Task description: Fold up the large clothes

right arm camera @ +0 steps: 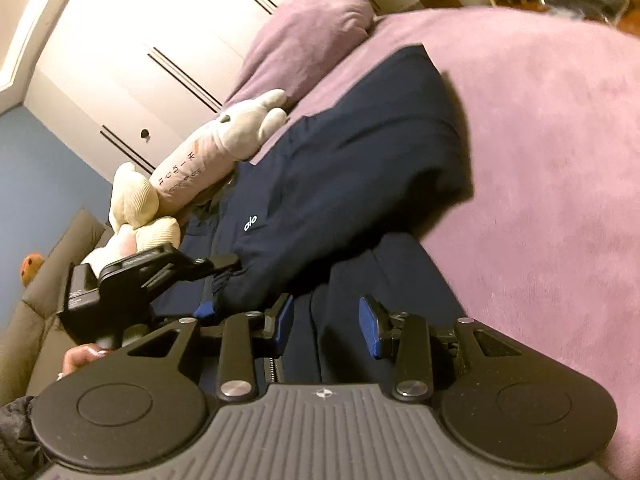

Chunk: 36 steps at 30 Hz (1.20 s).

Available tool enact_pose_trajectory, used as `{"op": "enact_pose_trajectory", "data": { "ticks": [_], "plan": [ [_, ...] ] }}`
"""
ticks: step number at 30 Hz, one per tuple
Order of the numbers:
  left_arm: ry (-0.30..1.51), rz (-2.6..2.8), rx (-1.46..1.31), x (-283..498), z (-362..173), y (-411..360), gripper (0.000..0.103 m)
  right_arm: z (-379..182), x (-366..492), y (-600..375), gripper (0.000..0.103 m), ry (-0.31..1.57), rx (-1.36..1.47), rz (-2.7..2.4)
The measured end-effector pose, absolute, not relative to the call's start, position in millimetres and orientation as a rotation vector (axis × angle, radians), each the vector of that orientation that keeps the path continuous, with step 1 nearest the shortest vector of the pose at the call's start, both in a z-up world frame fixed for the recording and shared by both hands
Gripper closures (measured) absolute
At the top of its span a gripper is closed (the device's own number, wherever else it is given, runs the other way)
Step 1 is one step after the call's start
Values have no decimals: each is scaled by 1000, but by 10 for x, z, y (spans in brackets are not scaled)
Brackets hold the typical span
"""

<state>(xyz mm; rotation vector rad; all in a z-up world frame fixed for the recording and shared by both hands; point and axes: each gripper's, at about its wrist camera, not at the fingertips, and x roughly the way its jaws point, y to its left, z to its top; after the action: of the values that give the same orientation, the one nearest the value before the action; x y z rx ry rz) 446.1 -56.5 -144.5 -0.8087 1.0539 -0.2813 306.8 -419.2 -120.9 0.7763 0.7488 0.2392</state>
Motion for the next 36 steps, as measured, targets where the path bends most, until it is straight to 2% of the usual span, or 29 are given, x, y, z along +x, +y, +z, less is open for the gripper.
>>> {"op": "enact_pose_trajectory", "data": {
  "ticks": [1,9,14,17,18,19,21,23,24,25,30,36],
  "plan": [
    [1046,-285,-814,4477,-1413,-556,90,-1203,3015,-4186,66,747,785,238],
    [809,-238,-636,4292,-497,97,91,-1043,3139,-4171,66,707,797,232],
    [835,-4,-473,4173,-639,602,84,-987,3373,-4008,65,708,786,258],
    [855,89,-510,4111,-886,848,68,-1068,3565,-3879,62,751,794,260],
    [865,83,-532,4091,-959,912,55,-1112,3615,-3855,61,769,805,257],
    [871,70,-558,4126,-1004,917,34,-1152,3659,-3837,60,785,815,252],
    [864,27,-627,4158,-1103,948,25,-1214,3754,-3815,56,803,836,245],
    [850,-21,-682,4258,-1159,913,31,-1250,3828,-3819,49,796,874,243],
    [847,-33,-694,4300,-1170,894,58,-1275,3864,-3829,43,792,904,246],
    [848,-20,-685,4347,-1164,877,79,-1302,3904,-3837,41,788,939,249],
    [734,-40,-762,4436,-789,984,84,-1366,4043,-3803,29,761,1028,250],
    [579,39,-686,4390,-220,1235,84,-1385,4150,-3768,26,740,1052,225]
  ]
}}
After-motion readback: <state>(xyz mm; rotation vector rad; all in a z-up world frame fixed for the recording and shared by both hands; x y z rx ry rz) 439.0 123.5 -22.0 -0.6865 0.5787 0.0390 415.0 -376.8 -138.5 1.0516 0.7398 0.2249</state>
